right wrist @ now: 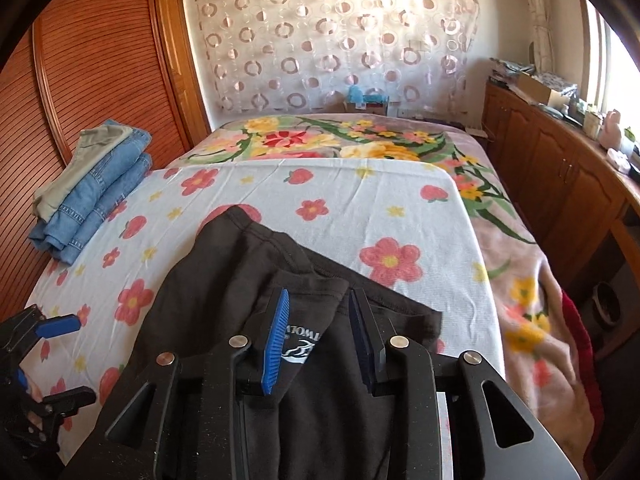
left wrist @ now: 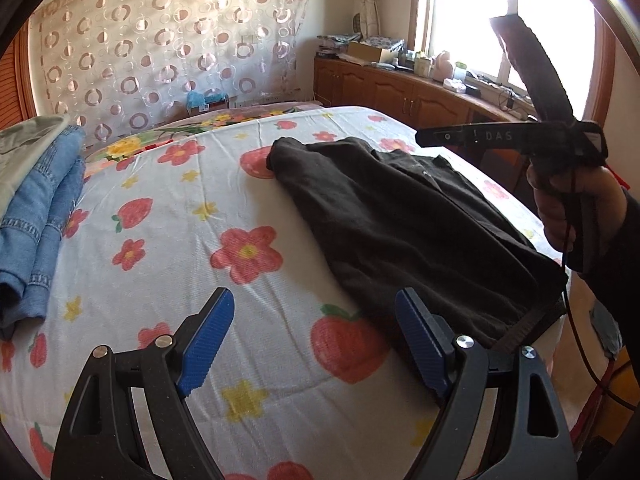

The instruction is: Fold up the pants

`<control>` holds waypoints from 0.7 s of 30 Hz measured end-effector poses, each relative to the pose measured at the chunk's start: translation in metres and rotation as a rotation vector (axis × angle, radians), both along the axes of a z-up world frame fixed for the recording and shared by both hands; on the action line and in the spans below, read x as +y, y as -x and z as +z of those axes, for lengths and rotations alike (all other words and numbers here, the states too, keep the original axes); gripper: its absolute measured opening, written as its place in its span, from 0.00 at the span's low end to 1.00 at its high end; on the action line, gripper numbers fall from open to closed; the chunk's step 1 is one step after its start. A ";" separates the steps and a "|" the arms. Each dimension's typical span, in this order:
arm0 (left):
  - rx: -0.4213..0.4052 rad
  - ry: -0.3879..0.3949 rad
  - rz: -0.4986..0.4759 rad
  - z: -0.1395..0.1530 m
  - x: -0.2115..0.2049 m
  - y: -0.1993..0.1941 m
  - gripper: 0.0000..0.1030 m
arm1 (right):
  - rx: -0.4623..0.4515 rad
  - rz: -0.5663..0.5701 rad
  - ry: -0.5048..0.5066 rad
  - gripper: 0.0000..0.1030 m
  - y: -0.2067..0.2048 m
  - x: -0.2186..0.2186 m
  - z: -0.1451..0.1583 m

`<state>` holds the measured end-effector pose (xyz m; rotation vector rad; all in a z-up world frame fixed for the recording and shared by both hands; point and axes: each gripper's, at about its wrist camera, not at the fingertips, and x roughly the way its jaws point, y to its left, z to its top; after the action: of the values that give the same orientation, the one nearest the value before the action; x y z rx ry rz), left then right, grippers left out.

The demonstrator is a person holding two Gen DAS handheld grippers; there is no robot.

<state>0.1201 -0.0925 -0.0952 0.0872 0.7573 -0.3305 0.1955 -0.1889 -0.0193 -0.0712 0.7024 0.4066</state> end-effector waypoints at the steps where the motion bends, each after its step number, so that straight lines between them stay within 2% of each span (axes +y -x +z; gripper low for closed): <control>1: 0.002 -0.003 -0.002 -0.001 -0.001 -0.002 0.81 | 0.005 0.010 -0.002 0.31 -0.001 0.003 0.000; 9: 0.031 -0.022 -0.018 -0.008 -0.008 -0.007 0.81 | 0.072 0.070 0.023 0.31 -0.022 0.014 -0.009; 15: 0.059 -0.017 -0.025 -0.012 -0.010 -0.008 0.81 | 0.128 0.059 0.063 0.31 -0.037 0.018 -0.017; 17: 0.067 -0.022 -0.024 -0.013 -0.011 -0.009 0.81 | 0.136 0.066 0.084 0.17 -0.040 0.018 -0.020; 20: 0.071 -0.014 -0.023 -0.013 -0.010 -0.008 0.81 | 0.115 0.053 0.089 0.06 -0.040 0.015 -0.019; 21: 0.073 -0.011 -0.021 -0.013 -0.009 -0.008 0.81 | 0.109 0.053 0.078 0.06 -0.040 0.014 -0.017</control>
<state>0.1283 -0.1020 -0.1084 0.0943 0.8313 -0.3513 0.2354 -0.1745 -0.0365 -0.1425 0.8248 0.4359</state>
